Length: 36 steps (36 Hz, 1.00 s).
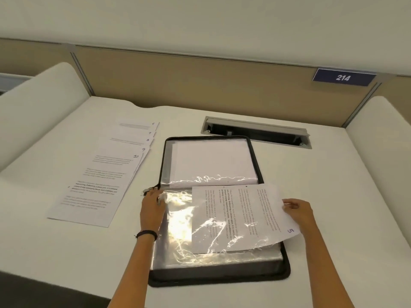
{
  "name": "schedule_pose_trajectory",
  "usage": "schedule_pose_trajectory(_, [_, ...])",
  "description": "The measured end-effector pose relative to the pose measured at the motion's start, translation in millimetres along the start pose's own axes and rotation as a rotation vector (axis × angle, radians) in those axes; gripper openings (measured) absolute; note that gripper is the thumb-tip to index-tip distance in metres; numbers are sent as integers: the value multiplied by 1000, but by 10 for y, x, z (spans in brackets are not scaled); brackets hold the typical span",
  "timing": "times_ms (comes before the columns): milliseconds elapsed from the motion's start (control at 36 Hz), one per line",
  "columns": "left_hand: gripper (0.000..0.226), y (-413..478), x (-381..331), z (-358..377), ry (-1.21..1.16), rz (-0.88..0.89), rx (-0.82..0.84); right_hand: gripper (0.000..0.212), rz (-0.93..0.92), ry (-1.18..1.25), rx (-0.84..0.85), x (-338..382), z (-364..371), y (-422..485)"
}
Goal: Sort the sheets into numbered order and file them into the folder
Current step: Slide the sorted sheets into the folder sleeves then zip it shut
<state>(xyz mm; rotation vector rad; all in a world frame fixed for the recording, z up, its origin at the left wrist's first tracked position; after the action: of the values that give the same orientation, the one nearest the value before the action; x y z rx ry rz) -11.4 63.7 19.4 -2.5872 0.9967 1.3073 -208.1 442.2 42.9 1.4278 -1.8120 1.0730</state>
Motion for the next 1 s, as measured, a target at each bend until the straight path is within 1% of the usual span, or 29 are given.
schedule_pose_trajectory(83, [17, -29, 70, -29, -13, -37, -26, 17, 13, 22, 16, 20, 68, -21])
schedule_pose_trajectory(167, [15, -48, 139, -33, -18, -77, -14, 17, 23, 30, 36, 47, 112, -64])
schedule_pose_trajectory(306, [19, -69, 157, -68, -63, -149, -9, 14, 36, 30, 140, 92, 190, -159])
schedule_pose_trajectory(472, [6, -86, 149, -119, -170, -250, 13, 13, 37, 17, 205, 176, 292, -258])
schedule_pose_trajectory(528, [8, -89, 169, -134, -199, -285, 34, 14, 33, 14, 210, 204, 322, -273])
schedule_pose_trajectory(583, [10, -90, 187, -140, -185, -295, 43, 15, 36, 10, 217, 224, 348, -284])
schedule_pose_trajectory(639, [5, -81, 203, -146, -141, -284, 41, 15, 43, 11, 229, 241, 371, -297])
schedule_pose_trajectory(694, [19, -68, 205, -160, -115, -265, 27, 13, 49, 9, 241, 250, 388, -306])
schedule_pose_trajectory(722, [19, -57, 197, -177, -106, -266, 26, 13, 50, 7, 247, 257, 393, -312])
schedule_pose_trajectory(806, [10, -2, 174, -200, -108, -251, 50, 14, 62, 20, 255, 276, 396, -334])
schedule_pose_trajectory(861, [8, 36, 179, -194, -160, -271, 87, 13, 74, 35, 263, 283, 388, -349])
schedule_pose_trajectory(1000, [10, 98, 198, -166, -334, -431, 182, 13, 84, 7, 314, 291, 401, -377])
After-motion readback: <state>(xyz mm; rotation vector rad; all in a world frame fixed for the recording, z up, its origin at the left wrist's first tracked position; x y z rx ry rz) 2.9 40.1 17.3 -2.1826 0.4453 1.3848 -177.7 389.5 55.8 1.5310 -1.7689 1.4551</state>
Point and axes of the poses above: each hand's wrist, its own y-axis towards the middle knuckle, its own z-axis out of the palm, x = y × z, the point moved 2 cm from there along y, towards the middle knuckle, and after that the axes turned 9 degrees about -x, right-handed, at the moved point
